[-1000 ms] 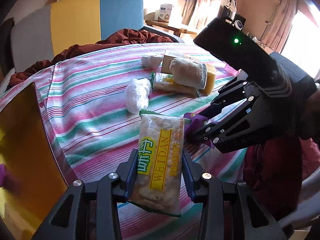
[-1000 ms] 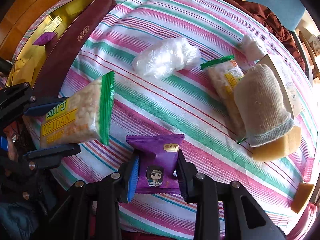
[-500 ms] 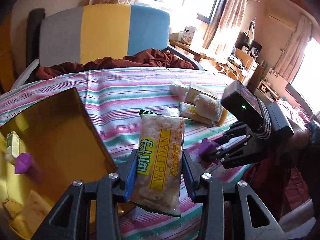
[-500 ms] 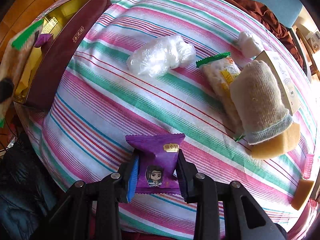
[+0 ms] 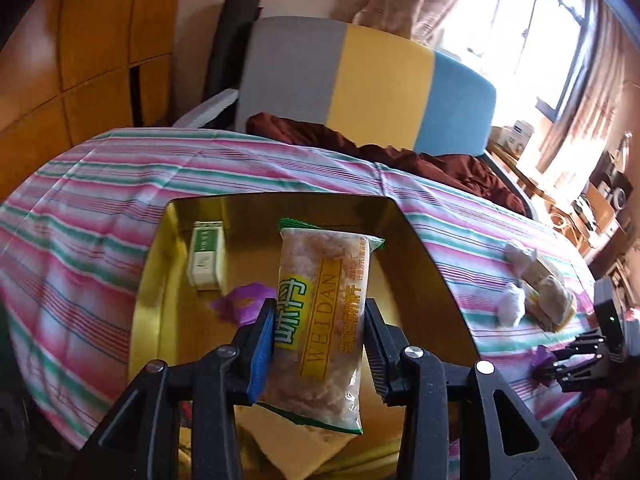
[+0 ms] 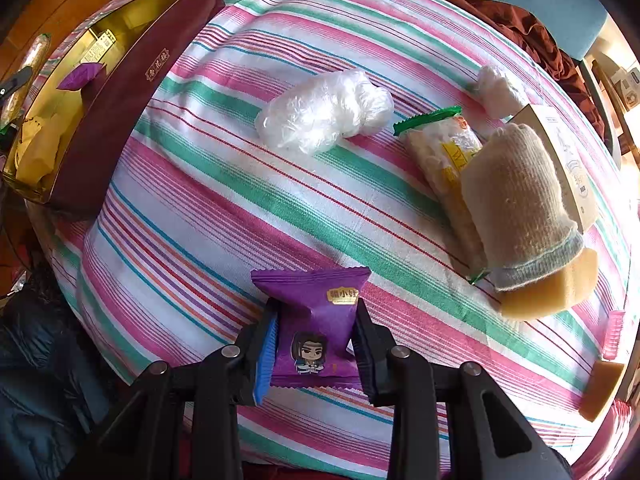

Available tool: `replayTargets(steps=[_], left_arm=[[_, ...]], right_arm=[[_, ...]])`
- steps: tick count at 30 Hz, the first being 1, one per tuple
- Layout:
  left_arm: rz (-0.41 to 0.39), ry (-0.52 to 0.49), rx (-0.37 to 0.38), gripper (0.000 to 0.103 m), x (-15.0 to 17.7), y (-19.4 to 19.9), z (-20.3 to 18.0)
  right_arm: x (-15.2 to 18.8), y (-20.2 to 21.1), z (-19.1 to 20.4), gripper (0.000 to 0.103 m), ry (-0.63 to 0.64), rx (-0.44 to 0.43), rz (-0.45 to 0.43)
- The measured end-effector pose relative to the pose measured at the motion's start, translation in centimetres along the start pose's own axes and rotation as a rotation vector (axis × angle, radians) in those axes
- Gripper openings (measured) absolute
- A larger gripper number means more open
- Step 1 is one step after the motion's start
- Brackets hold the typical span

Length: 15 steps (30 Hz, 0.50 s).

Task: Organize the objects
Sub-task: 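Carry the WEIDAN bag over the gold tray with the left tool while the right tool lifts the purple packet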

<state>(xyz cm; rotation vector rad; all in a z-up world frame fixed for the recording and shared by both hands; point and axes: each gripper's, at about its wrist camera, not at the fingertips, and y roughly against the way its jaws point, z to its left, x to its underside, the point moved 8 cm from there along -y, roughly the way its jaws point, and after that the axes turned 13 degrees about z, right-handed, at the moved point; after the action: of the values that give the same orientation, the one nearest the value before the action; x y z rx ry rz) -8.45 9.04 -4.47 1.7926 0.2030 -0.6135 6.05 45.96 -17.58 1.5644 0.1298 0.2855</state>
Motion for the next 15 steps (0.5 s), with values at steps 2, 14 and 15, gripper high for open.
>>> replayTargets(steps=[2,14,15], left_arm=[[0.002,0.029,-0.027,0.042,0.0,-0.2,1.6],[0.015,0.153,-0.119,0.042,-0.5,-1.6,8.0],[0.022,0.164,-0.117,0.042,-0.4,-1.8,8.3]], right_arm=[[0.0,0.0,0.1,0.034,0.0,0.0,0.0],[0.2,-0.2,0.0,0.034,-0.004,-0.004,0.003],[0.0,-0.3,0.1,0.034,-0.004,-0.004,0.003]])
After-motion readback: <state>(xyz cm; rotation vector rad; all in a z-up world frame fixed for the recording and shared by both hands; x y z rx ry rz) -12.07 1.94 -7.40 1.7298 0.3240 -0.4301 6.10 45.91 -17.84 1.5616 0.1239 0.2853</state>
